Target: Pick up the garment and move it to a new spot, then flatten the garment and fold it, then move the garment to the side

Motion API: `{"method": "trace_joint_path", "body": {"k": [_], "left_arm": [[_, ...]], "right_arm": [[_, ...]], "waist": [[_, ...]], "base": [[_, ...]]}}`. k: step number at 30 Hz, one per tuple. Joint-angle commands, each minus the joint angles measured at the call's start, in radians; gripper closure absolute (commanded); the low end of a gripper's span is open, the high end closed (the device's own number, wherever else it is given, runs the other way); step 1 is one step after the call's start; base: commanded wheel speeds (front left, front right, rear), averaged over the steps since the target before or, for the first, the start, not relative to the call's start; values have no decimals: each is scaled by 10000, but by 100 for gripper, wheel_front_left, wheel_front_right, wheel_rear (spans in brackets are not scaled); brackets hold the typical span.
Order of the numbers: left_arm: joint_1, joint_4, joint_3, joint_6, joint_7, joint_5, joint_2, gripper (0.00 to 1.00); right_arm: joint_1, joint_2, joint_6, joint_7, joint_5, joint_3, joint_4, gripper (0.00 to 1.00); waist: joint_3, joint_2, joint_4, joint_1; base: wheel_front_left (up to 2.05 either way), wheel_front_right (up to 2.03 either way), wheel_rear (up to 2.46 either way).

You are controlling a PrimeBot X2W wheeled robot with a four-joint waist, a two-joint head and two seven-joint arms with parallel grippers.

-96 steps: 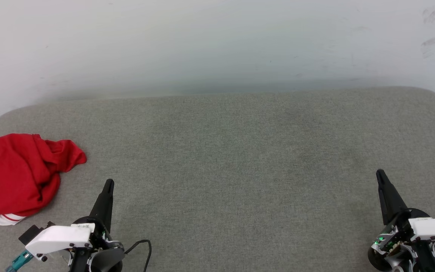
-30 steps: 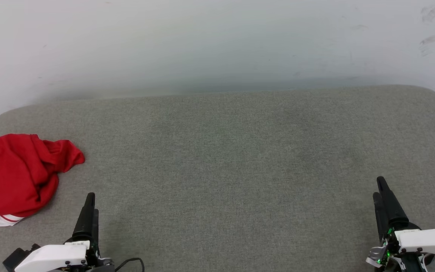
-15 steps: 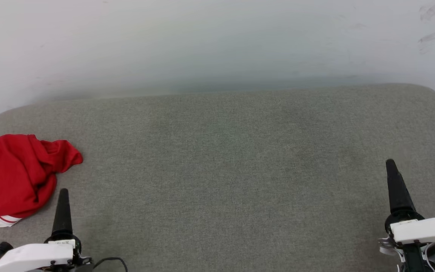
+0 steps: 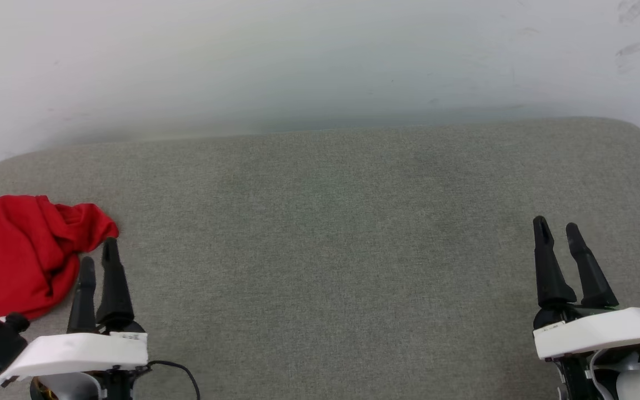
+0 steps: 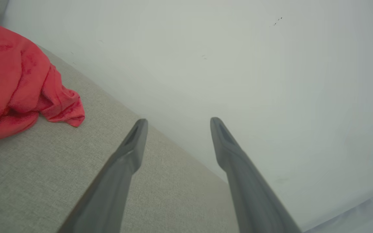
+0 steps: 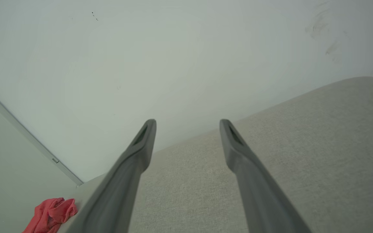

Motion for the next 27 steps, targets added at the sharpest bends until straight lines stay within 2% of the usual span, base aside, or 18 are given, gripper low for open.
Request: {"method": "trace_joint_path", "body": {"k": [1, 10, 14, 20, 27], "left_arm": [[72, -247, -155, 97, -78, 452, 23, 0], [290, -652, -1350, 545, -341, 2688, 26, 0], [319, -699, -1910, 729, -454, 3658, 244, 0], [286, -864, -2815, 1525, -608, 4530, 739, 0], [154, -969, -3964, 2734, -780, 5341, 1425, 0]], "right_arm": [[-124, -17, 3, -99, -380, 37, -226, 0], [-66, -15, 3, -362, -2033, 116, -336, 0], [-42, -14, 2, -465, -2679, 195, -307, 0], [18, -13, 2, -633, -3533, 281, -201, 0], [48, -13, 2, -803, -4507, 389, -186, 0]], "waist": [[10, 0, -5, 0], [59, 0, -42, 0], [85, 0, -68, 0], [113, 0, -81, 0], [134, 0, -90, 0]], "base": [[0, 0, 0], [0, 0, 0], [0, 0, 0], [0, 0, 0], [0, 0, 0]]}}
